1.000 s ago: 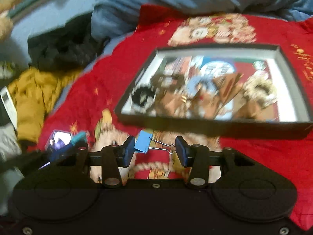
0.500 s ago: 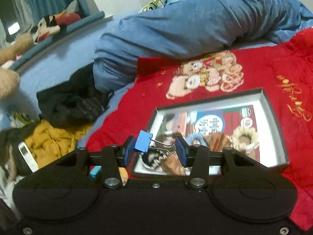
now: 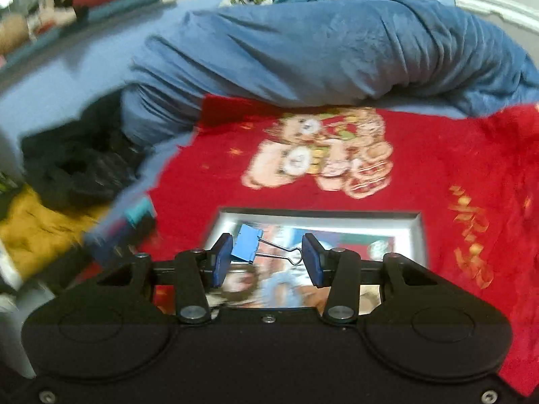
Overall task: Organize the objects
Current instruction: 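Lift and carry teal clip with left tool while right tool carries binder clip over box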
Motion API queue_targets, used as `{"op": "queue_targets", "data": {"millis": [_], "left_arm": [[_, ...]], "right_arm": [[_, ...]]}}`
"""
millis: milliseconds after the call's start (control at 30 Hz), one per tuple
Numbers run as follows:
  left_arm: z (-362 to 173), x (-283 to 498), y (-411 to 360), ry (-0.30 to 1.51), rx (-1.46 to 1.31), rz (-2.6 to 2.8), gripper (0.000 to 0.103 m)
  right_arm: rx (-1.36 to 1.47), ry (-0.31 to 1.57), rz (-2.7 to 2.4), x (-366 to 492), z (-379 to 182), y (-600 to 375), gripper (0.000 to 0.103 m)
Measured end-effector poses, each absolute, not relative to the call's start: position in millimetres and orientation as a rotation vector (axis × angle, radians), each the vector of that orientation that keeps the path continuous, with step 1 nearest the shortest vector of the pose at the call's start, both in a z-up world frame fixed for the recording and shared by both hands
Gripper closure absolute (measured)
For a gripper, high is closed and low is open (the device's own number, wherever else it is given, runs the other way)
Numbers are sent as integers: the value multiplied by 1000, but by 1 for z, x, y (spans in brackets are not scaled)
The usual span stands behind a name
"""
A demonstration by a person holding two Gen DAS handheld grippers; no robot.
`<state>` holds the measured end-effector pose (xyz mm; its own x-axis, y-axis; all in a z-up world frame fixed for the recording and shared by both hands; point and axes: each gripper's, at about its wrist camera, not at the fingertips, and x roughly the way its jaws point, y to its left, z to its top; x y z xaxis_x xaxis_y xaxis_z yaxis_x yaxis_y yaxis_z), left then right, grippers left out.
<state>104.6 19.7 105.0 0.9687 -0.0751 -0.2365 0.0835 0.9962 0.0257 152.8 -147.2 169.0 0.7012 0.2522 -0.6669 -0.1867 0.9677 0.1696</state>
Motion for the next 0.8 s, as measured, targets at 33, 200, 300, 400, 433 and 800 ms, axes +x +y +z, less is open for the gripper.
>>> {"op": "queue_targets", "data": {"millis": [33, 200, 300, 400, 433, 800], "left_arm": [[103, 114, 17, 249, 38, -88, 96], [83, 153, 4, 311, 65, -164, 96], [68, 176, -3, 380, 62, -193, 96], [53, 195, -12, 448, 73, -214, 96], [49, 199, -15, 457, 81, -213, 96], [27, 222, -28, 591, 63, -222, 96]], "right_arm": [[81, 759, 221, 162, 160, -148, 60], [144, 785, 181, 208, 111, -167, 60], [175, 799, 159, 229, 83, -178, 60], [223, 832, 148, 241, 56, -189, 59], [234, 848, 151, 244, 47, -192, 59], [246, 875, 117, 239, 14, -204, 59]]}}
